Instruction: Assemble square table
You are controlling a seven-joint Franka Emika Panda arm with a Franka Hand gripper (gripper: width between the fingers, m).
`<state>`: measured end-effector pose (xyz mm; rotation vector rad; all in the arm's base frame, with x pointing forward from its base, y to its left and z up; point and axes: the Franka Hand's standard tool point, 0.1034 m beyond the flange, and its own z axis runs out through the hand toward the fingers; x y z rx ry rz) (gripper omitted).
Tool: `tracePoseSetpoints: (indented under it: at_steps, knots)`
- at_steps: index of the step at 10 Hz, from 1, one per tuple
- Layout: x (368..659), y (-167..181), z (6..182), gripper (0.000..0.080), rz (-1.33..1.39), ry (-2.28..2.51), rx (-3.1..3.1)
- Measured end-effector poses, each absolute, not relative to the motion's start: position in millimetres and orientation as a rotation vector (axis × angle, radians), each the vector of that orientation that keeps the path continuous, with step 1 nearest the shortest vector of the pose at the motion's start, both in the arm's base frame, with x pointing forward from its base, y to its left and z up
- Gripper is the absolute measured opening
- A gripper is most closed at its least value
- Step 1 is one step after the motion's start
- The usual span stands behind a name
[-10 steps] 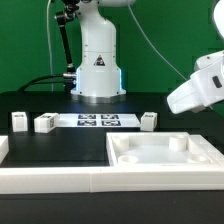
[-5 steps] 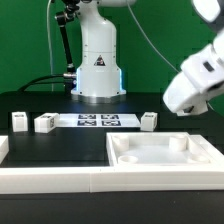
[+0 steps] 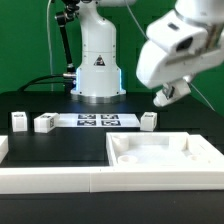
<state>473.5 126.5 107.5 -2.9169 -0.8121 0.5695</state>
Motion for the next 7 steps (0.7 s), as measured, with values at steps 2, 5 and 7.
tracePoseSetpoints:
  at_steps: [2,5,7]
  knots:
    - [480,124,104.3,0.0290,0.368,-0.797,-2.934]
    - [495,106,116.6,0.0290,0.178,-0.810,-2.931]
    - [499,103,110.2,0.0290,-0.037,-0.792,-2.934]
